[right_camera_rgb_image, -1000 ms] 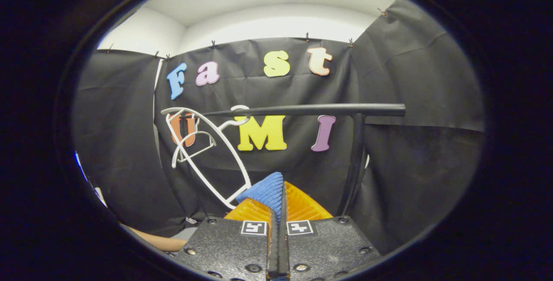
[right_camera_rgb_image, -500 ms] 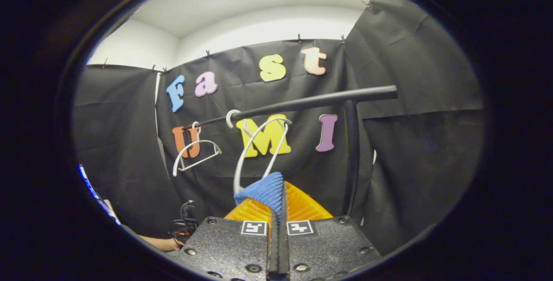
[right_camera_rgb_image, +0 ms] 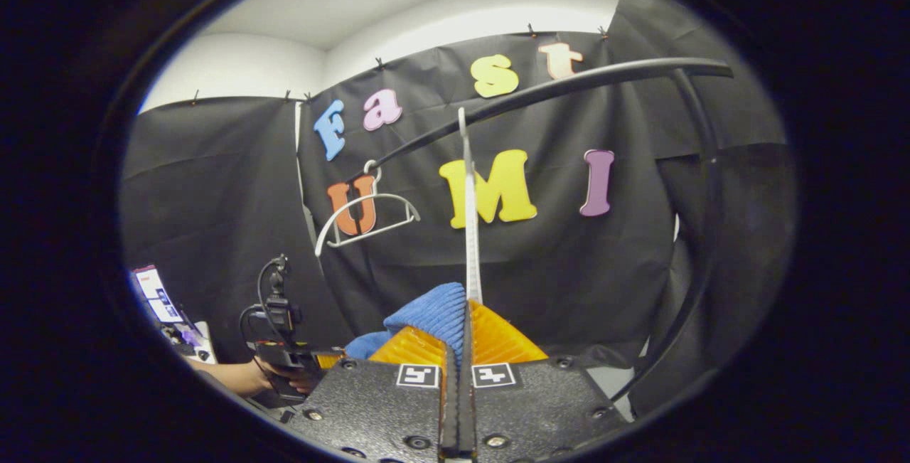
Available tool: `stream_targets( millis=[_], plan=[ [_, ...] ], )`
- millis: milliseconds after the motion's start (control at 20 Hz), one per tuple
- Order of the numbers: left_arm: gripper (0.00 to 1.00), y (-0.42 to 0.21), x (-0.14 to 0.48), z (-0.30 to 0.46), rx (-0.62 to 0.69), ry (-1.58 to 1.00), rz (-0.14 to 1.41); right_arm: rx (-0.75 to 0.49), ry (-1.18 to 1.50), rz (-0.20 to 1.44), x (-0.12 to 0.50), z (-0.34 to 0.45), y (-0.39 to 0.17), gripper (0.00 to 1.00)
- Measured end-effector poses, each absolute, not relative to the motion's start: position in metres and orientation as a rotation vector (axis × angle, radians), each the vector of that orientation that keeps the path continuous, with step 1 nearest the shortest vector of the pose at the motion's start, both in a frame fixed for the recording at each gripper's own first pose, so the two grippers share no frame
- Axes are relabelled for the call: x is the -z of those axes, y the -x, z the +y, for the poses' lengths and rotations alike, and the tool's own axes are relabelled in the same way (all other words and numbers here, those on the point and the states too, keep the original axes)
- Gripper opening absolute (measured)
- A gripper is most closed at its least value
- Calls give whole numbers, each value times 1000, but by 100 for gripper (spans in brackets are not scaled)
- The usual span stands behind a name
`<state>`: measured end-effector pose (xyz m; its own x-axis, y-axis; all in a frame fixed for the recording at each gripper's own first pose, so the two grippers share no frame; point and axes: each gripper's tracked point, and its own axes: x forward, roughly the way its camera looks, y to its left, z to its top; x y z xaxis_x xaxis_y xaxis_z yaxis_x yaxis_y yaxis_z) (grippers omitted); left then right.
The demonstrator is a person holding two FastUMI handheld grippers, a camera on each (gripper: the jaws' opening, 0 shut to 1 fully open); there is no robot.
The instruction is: Grasp the clothes on the hanger with both hands and then place them into the laundry hamper below.
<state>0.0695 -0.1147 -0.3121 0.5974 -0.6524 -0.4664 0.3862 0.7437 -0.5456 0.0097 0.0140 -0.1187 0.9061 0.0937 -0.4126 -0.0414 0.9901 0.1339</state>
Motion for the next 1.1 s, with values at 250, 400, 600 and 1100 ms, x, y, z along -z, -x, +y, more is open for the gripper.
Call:
stream_targets(
  millis=[250, 400, 600, 1100],
  plan=[
    [5, -81, 306, -95, 586, 391, 691, -85, -121, 476, 174, 42, -24, 4],
    [5, -81, 300, -92, 619, 357, 686, -148, -90, 499, 199, 85, -36, 4],
    [5, -81, 295, -100, 674, 294, 683, -182, -123, 468, 205, 108, -78, 4],
    [18, -53, 388, -72, 572, 143, 954, -10, 7, 712, 310, 78, -98, 9]
  ],
)
